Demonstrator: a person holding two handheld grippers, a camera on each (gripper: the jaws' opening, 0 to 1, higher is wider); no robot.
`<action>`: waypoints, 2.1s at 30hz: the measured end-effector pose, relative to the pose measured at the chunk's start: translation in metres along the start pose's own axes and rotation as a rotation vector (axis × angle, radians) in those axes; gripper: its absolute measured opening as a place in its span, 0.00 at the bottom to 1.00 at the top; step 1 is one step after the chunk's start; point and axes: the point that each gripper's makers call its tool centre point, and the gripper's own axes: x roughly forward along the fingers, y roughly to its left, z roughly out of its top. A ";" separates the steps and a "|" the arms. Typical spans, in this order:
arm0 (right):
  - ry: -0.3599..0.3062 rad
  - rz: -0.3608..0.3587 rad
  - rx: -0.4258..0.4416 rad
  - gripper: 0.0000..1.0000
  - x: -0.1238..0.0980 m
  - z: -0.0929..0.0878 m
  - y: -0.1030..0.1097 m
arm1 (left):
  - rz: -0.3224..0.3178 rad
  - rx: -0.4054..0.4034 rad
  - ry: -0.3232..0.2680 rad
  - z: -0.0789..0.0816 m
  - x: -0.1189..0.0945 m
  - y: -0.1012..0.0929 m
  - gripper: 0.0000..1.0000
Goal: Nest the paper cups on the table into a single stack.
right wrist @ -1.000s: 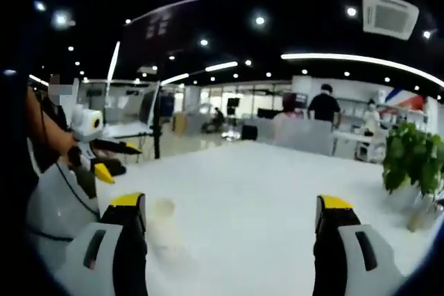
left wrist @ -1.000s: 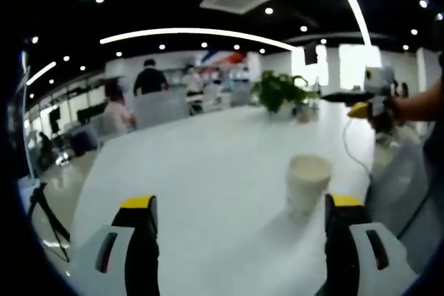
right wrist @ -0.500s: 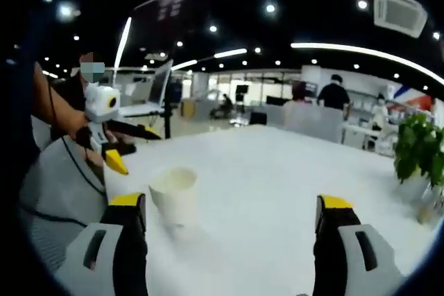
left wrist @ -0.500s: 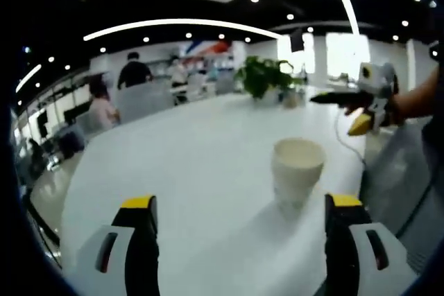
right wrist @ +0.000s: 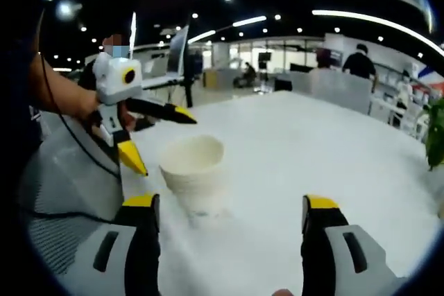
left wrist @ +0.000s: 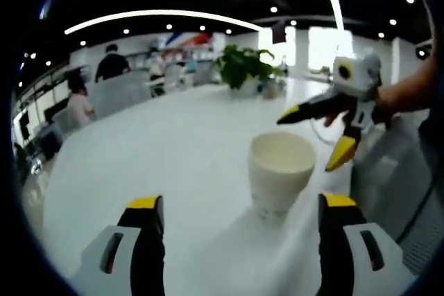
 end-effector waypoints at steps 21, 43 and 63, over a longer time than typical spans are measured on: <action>0.150 0.205 -0.201 0.46 0.029 -0.019 0.021 | -0.184 0.171 0.094 -0.011 0.031 -0.025 0.52; 0.152 0.256 -0.204 0.34 0.038 -0.009 0.021 | -0.233 0.287 0.106 -0.004 0.037 -0.030 0.36; 0.123 0.278 -0.228 0.33 0.071 0.028 -0.034 | -0.234 0.301 0.118 0.032 0.065 0.031 0.34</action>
